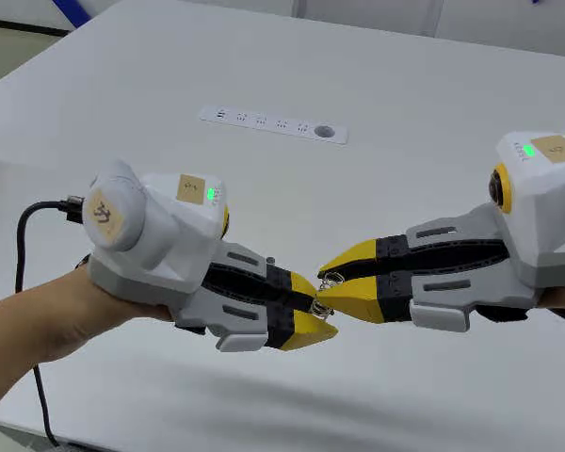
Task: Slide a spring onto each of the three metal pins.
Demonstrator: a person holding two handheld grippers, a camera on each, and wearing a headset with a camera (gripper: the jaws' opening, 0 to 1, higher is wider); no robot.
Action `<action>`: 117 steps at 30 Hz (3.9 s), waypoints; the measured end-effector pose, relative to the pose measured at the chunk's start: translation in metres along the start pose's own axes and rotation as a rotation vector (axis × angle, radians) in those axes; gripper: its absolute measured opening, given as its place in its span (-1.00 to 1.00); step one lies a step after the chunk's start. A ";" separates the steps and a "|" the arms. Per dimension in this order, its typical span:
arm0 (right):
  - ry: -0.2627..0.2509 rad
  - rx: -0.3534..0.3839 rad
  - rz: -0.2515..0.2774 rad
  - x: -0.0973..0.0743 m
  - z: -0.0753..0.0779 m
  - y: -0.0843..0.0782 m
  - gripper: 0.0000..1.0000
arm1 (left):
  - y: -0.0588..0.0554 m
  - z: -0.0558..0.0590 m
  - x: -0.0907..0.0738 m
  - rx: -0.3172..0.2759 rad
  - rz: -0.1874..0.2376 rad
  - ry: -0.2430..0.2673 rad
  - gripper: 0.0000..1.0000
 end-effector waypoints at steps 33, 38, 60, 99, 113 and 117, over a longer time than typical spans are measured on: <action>-0.224 0.032 -0.030 -0.022 0.048 -0.004 -0.78 | 0.005 -0.043 -0.047 -0.072 0.068 0.150 -0.07; -0.270 0.046 -0.053 -0.027 0.056 -0.013 -0.78 | 0.005 -0.053 -0.057 -0.086 0.079 0.203 0.19; -0.350 0.153 -0.149 -0.008 0.098 -0.068 -0.78 | -0.014 -0.080 -0.082 -0.134 0.058 0.337 0.81; -0.299 0.138 -0.290 0.025 0.094 -0.127 -0.77 | -0.023 -0.087 -0.096 -0.202 0.072 0.373 0.78; -0.313 0.143 -0.315 0.030 0.094 -0.143 -0.77 | -0.025 -0.086 -0.093 -0.208 0.061 0.370 0.78; -0.311 0.145 -0.316 0.032 0.093 -0.146 -0.77 | -0.025 -0.087 -0.095 -0.208 0.062 0.376 0.77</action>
Point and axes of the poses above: the centre of the closed fingertips' face, and the gripper's own axes: x roughly forward along the fingers, z roughly to its right, y roughly out of its top, the point moved 3 cm from there along -x, roughly backward along the fingers, and after that the axes turned 12 degrees about -x, right-handed, at the moved point
